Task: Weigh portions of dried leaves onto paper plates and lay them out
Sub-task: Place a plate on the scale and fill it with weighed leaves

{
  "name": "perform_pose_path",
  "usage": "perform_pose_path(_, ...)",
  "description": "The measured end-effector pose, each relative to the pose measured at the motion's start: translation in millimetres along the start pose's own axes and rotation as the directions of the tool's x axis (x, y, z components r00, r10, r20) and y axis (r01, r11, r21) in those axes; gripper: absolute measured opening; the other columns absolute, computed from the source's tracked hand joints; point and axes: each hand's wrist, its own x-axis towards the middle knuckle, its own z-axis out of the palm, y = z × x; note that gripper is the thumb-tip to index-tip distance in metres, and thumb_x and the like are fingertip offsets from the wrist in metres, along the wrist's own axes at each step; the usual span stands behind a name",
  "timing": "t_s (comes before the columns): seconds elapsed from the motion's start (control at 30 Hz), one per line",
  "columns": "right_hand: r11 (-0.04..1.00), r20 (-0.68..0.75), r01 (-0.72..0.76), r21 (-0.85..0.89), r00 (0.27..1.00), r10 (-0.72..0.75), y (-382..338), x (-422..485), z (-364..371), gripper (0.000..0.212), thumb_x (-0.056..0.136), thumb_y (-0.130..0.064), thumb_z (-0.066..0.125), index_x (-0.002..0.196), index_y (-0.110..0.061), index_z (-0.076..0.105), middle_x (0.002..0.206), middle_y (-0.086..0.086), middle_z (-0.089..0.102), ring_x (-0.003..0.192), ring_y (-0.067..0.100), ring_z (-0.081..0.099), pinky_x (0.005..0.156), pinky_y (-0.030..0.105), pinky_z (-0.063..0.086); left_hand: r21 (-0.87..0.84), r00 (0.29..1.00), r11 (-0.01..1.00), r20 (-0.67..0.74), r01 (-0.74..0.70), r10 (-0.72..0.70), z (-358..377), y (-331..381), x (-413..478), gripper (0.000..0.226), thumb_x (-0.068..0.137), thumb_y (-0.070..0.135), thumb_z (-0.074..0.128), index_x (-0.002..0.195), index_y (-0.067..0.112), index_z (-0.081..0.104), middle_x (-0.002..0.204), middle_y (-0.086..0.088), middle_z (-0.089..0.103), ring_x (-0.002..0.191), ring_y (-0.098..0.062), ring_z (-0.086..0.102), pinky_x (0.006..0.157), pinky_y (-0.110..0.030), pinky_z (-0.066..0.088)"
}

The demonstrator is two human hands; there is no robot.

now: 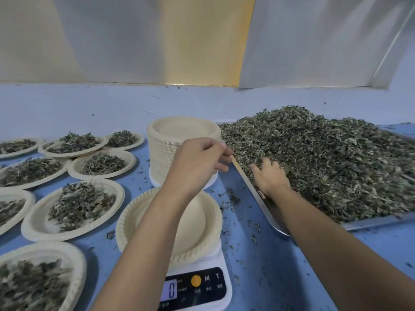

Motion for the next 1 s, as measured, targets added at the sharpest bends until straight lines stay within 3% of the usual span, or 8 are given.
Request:
perform_pose_path(0.07,0.997,-0.111,0.049,0.061,0.993,-0.042,-1,0,-1,0.049,0.099,-0.043,0.035,0.141,-0.016,0.036,0.141,0.017,0.035,0.122,0.038,0.043,0.093,0.043,0.037,0.004,1.000,1.000,-0.003,0.005,-0.005,0,0,-1,0.027,0.095,0.022,0.049,0.081,0.014,0.070,0.078,0.002,0.073,0.064,-0.006,0.067,0.066,-0.017,0.050)
perform_pose_path(0.17,0.989,-0.173,0.131,-0.067,0.975,-0.141,1,-2,0,0.048,0.099,-0.045,0.034,0.144,-0.027,0.031,0.142,0.014,0.028,0.122,0.036,0.039,0.087,0.043,0.040,0.008,1.000,1.000,-0.007,0.007,-0.007,1,0,-1,0.026,0.094,0.021,0.050,0.080,0.015,0.070,0.078,0.002,0.073,0.064,-0.006,0.067,0.067,-0.019,0.050)
perform_pose_path(0.33,0.899,0.074,0.385,-0.210,0.923,-0.378,-3,3,5,0.043,0.103,-0.043,0.020,0.146,-0.047,0.020,0.154,0.002,0.017,0.134,0.032,0.024,0.099,0.051,0.038,0.016,0.999,0.999,-0.009,0.032,-0.032,-1,-1,-1,0.026,0.093,0.017,0.048,0.079,0.015,0.070,0.079,0.002,0.073,0.065,-0.008,0.068,0.071,-0.023,0.051)
perform_pose_path(0.5,0.875,0.130,0.357,-0.326,0.934,-0.332,0,2,3,0.039,0.102,-0.044,0.020,0.136,-0.033,0.036,0.143,0.005,0.029,0.128,0.032,0.027,0.094,0.050,0.041,0.013,0.999,0.999,0.008,0.042,-0.042,-2,-1,-2,0.026,0.094,0.019,0.050,0.077,0.016,0.070,0.081,0.001,0.072,0.064,-0.007,0.066,0.069,-0.022,0.050)
perform_pose_path(0.63,0.863,0.029,0.358,-0.355,0.927,-0.373,-4,-6,-2,0.037,0.102,-0.042,0.023,0.123,-0.020,0.044,0.128,0.009,0.036,0.116,0.033,0.037,0.082,0.046,0.045,0.022,0.999,0.999,0.011,0.043,-0.043,-2,-1,-2,0.026,0.094,0.019,0.050,0.078,0.016,0.070,0.081,0.000,0.072,0.065,-0.009,0.066,0.071,-0.024,0.050)
perform_pose_path(0.73,0.890,-0.067,0.283,-0.357,0.943,-0.326,-6,-11,-4,0.035,0.102,-0.044,0.027,0.120,-0.018,0.041,0.123,0.013,0.038,0.111,0.036,0.044,0.070,0.041,0.039,0.028,0.999,0.998,0.015,0.048,-0.049,-1,-2,-2,0.025,0.095,0.019,0.050,0.080,0.013,0.070,0.083,-0.001,0.072,0.067,-0.010,0.067,0.072,-0.025,0.051)
perform_pose_path(0.9,0.844,0.081,0.289,-0.452,0.956,-0.283,-5,-12,-4,0.043,0.102,-0.043,0.023,0.144,-0.033,0.021,0.137,0.013,0.031,0.123,0.037,0.037,0.081,0.045,0.045,0.037,0.999,0.998,0.019,0.050,-0.050,0,-3,-2,0.025,0.094,0.021,0.050,0.079,0.014,0.070,0.082,-0.001,0.072,0.066,-0.010,0.066,0.072,-0.024,0.050)
perform_pose_path(1.0,0.833,0.135,0.303,-0.463,0.953,-0.272,-6,-14,-5,0.038,0.103,-0.041,0.023,0.137,-0.027,0.031,0.135,0.013,0.034,0.124,0.037,0.035,0.083,0.046,0.044,0.049,0.999,0.998,0.016,0.048,-0.049,0,-4,-2,0.025,0.094,0.020,0.050,0.080,0.014,0.070,0.082,0.000,0.072,0.066,-0.009,0.067,0.073,-0.024,0.050)
